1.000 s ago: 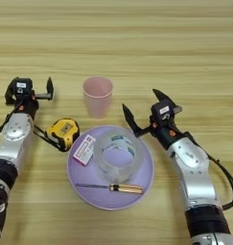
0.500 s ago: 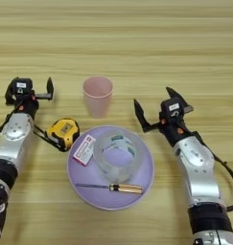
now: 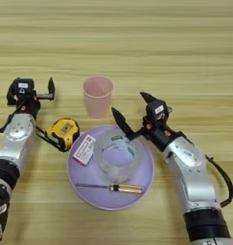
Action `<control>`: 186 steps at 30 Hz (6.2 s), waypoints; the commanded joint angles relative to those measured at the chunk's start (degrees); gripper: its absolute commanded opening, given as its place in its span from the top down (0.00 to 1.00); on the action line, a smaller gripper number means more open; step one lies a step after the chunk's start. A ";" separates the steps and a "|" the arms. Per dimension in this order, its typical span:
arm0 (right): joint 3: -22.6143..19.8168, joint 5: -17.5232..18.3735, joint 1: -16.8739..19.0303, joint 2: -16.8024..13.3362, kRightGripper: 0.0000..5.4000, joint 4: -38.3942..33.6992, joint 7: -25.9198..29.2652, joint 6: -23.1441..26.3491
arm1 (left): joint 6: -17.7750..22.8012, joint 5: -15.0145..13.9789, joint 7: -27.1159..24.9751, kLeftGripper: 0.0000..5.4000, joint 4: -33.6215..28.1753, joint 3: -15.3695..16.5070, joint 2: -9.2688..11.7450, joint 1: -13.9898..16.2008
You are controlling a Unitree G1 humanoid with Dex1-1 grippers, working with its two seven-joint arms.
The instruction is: Move the objects on the table
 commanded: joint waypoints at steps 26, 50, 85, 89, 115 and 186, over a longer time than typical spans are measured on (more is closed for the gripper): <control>7.09 -5.25 -12.76 0.91 0.01 7.84 2.91 7.15 | 0.28 0.24 0.94 0.00 0.68 -1.05 -0.63 -0.62; 5.84 -8.80 -21.76 4.37 0.01 25.40 0.65 -1.97 | 0.18 0.24 0.99 0.00 0.61 -1.12 -0.68 -0.54; 4.90 -9.93 -28.51 7.66 0.01 37.81 0.17 -7.54 | 0.30 0.39 1.06 0.00 -0.16 -1.16 -0.89 -0.19; 4.63 -9.93 -28.73 7.82 0.01 38.37 0.28 -7.82 | 0.30 0.39 1.05 0.00 -0.19 -1.16 -0.89 -0.17; 3.53 -9.45 -29.09 8.76 0.16 39.07 1.02 -8.39 | 0.53 0.41 1.05 0.00 -0.88 -1.19 -0.93 0.10; 3.70 -5.51 -23.80 6.11 0.16 3.50 -4.61 18.28 | -5.10 0.99 -21.40 0.00 -11.89 -14.51 -3.70 6.38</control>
